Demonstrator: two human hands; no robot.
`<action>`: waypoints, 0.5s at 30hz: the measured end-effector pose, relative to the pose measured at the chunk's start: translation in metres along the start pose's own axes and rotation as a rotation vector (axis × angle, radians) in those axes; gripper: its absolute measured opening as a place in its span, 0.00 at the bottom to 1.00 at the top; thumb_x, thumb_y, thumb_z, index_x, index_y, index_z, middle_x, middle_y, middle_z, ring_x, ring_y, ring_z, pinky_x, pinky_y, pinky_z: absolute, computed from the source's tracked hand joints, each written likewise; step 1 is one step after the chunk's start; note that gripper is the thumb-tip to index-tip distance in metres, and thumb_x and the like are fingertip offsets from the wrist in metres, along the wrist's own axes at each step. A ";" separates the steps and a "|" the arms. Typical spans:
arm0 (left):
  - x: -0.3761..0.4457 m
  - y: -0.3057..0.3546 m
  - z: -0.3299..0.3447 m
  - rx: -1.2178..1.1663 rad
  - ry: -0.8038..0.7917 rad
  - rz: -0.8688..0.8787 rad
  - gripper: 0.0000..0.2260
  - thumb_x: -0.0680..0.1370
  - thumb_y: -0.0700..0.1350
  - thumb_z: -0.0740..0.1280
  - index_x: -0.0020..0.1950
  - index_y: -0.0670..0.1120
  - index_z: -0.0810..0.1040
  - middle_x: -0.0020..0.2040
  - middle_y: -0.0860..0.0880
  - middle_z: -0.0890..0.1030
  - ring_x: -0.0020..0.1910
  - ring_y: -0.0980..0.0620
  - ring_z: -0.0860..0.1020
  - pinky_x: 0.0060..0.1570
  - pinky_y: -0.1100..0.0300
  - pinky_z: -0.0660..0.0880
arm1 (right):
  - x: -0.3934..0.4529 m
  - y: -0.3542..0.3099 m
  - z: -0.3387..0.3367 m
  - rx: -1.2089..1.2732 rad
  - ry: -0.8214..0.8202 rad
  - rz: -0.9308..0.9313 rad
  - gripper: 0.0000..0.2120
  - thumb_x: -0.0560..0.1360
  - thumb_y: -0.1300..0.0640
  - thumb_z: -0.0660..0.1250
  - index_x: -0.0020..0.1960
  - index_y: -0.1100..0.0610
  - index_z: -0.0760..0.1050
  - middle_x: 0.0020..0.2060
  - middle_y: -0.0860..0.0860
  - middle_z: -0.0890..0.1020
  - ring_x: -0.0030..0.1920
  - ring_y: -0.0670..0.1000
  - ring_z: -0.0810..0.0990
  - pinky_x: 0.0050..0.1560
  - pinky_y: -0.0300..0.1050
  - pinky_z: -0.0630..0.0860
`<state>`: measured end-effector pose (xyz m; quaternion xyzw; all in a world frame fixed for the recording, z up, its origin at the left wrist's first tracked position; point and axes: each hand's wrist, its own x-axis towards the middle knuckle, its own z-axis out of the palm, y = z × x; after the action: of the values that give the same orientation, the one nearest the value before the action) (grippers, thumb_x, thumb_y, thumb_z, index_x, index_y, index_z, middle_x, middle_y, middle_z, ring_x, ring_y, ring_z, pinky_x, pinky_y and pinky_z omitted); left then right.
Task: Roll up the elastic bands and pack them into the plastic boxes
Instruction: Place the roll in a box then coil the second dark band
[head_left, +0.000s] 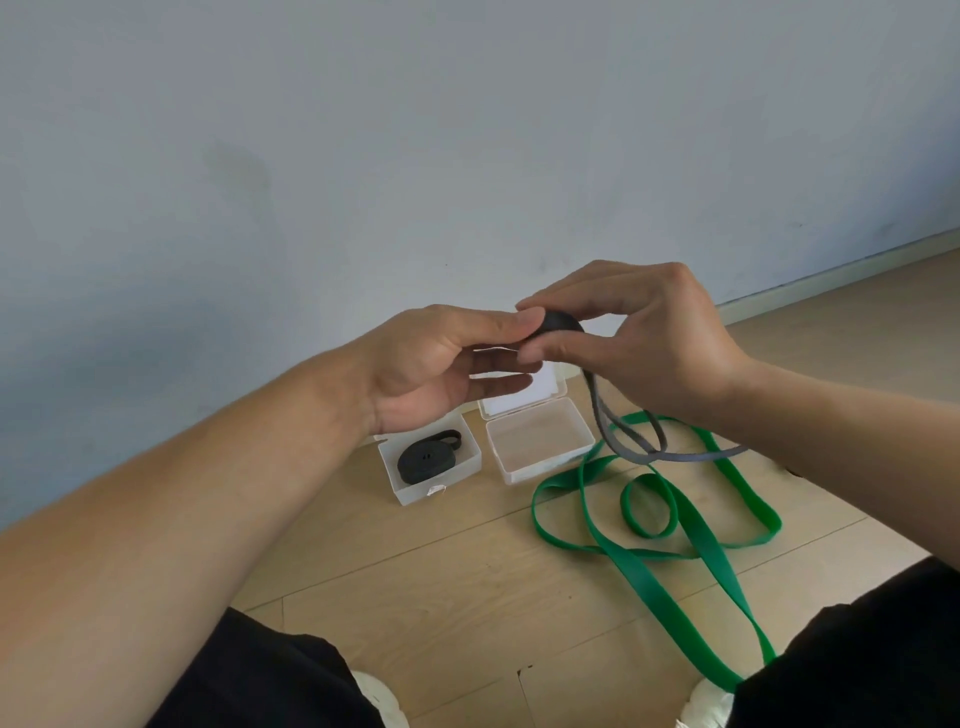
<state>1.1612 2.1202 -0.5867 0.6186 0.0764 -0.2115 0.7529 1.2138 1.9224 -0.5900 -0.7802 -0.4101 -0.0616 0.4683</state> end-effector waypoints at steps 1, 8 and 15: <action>0.000 0.000 -0.002 -0.030 -0.032 0.005 0.19 0.70 0.48 0.77 0.58 0.41 0.85 0.50 0.47 0.84 0.47 0.53 0.83 0.53 0.59 0.81 | 0.000 -0.003 -0.001 0.030 0.002 -0.002 0.11 0.70 0.52 0.79 0.51 0.45 0.84 0.46 0.41 0.86 0.51 0.42 0.84 0.53 0.33 0.77; 0.006 -0.009 -0.007 -0.159 -0.234 0.000 0.27 0.65 0.53 0.82 0.60 0.44 0.84 0.48 0.49 0.82 0.48 0.53 0.83 0.60 0.54 0.79 | 0.001 -0.006 -0.004 0.021 0.063 -0.040 0.09 0.68 0.52 0.81 0.47 0.50 0.86 0.46 0.46 0.87 0.50 0.44 0.85 0.53 0.37 0.79; -0.004 -0.004 0.015 0.150 0.032 -0.052 0.23 0.69 0.52 0.79 0.61 0.42 0.85 0.51 0.50 0.86 0.51 0.51 0.83 0.63 0.46 0.79 | 0.001 0.012 -0.014 -0.324 -0.042 -0.247 0.11 0.72 0.50 0.76 0.41 0.58 0.87 0.38 0.53 0.87 0.46 0.52 0.86 0.41 0.51 0.80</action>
<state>1.1539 2.1058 -0.5856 0.6742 0.0884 -0.2262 0.6974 1.2271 1.9097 -0.5903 -0.7901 -0.4972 -0.1676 0.3170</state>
